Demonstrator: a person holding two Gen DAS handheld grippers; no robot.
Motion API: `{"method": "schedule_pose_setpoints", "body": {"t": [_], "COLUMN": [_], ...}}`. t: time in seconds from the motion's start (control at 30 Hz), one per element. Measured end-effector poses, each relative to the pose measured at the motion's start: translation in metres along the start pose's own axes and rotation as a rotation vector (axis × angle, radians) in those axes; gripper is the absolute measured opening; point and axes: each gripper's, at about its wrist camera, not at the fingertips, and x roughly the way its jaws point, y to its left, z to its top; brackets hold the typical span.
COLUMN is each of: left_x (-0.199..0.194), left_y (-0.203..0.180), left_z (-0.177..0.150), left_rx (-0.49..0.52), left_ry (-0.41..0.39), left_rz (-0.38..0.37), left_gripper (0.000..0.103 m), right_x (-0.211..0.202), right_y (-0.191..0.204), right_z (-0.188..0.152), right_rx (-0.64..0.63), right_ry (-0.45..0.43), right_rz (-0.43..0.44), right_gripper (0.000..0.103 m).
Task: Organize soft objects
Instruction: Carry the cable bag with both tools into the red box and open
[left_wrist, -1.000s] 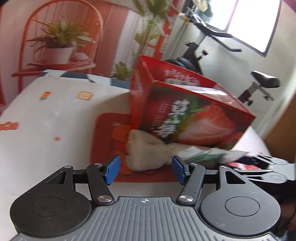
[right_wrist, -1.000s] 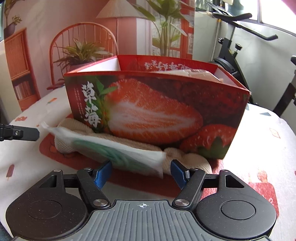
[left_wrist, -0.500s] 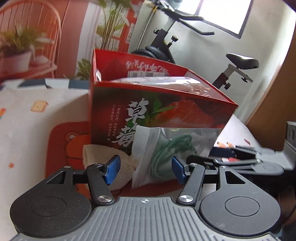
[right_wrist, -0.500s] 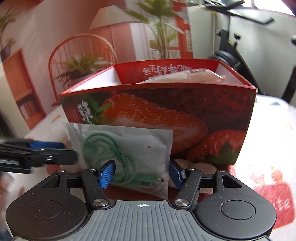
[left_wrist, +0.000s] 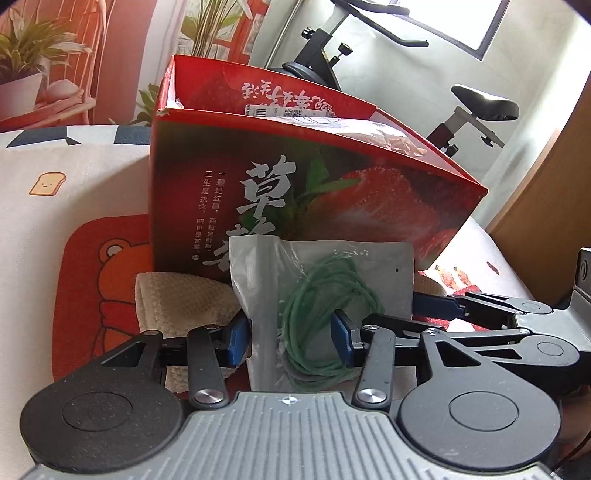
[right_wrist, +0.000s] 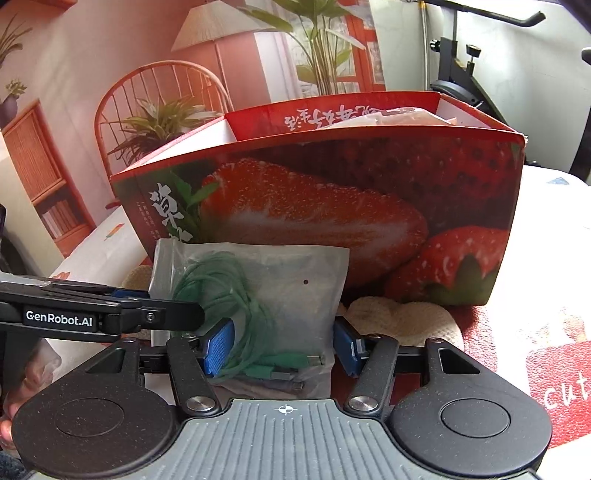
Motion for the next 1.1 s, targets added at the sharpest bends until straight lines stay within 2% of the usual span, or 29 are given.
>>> {"method": "schedule_pose_setpoints", "body": {"t": [0.23,0.37,0.5,0.67,0.93,1.1], "left_x": [-0.007,-0.017,-0.032,-0.060,-0.086,-0.078], "left_y": [-0.003,-0.005,-0.011,-0.019,-0.039,-0.051], "left_z": [0.001,-0.002,-0.001,0.005,0.057,0.096], "left_rx": [-0.008,-0.020,-0.026,-0.028,0.025,0.103], "left_ry": [0.004,-0.017,-0.054,-0.142,-0.254,-0.319], "left_rz": [-0.034,-0.050,-0.071,-0.109,-0.106,-0.039], "left_gripper": [0.039,0.039,0.039,0.039,0.039,0.039], "right_x": [-0.012,-0.023,-0.037,-0.063,-0.089,-0.079], "right_y": [0.004,0.005,0.006,0.011,0.012,0.002], "right_z": [0.002,0.003,0.005,0.013,0.068,0.114], "right_rx": [0.000,-0.005,-0.008,-0.049,-0.096,-0.116], "right_ry": [-0.021,-0.037,-0.064,-0.138,-0.263,-0.302], "right_rz": [0.014,0.020,0.024,0.025,0.033,0.028], "right_gripper": [0.041,0.041,0.040,0.040,0.040,0.040]}}
